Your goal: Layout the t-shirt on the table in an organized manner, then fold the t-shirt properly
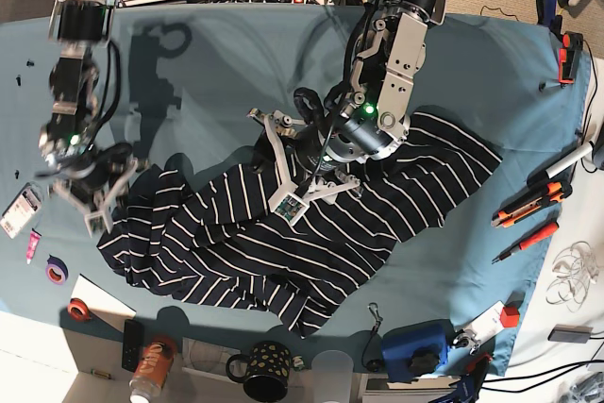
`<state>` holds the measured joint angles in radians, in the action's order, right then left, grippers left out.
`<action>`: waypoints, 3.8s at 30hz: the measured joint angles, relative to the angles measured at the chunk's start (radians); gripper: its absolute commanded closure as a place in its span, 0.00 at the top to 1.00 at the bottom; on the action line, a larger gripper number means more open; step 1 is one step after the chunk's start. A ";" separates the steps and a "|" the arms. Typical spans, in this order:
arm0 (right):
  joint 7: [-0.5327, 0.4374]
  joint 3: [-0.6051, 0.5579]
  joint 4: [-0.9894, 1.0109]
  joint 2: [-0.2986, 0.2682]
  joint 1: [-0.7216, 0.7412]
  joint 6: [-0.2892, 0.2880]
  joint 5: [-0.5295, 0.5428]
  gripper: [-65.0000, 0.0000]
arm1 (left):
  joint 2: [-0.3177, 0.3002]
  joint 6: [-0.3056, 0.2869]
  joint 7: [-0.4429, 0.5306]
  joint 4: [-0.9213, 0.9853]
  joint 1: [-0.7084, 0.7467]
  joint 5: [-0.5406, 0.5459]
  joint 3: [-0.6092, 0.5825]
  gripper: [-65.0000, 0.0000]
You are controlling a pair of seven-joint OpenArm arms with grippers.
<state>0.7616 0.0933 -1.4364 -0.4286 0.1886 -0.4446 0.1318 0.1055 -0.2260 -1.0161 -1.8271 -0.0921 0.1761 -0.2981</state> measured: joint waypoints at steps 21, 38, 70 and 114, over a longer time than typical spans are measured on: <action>0.059 -0.278 0.270 0.003 0.166 0.026 -0.013 0.11 | 0.000 0.000 0.027 0.000 0.000 0.000 0.000 0.53; 0.182 -0.220 0.035 0.030 0.145 -0.027 0.291 0.00 | 0.000 0.000 0.041 0.000 -0.003 0.000 0.000 0.53; 0.361 0.314 0.061 0.109 -0.037 -0.027 0.533 0.44 | -0.001 -0.001 0.033 0.000 0.003 0.000 0.000 0.53; 0.043 0.312 0.394 0.244 0.140 -0.030 0.367 0.43 | -0.001 -0.001 0.033 0.000 0.006 0.000 0.000 0.53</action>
<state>0.8051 0.4053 -1.0428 -0.1848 0.3283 -0.4747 0.4984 0.1047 -0.2272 -0.9833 -1.8271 -0.0864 0.1761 -0.2981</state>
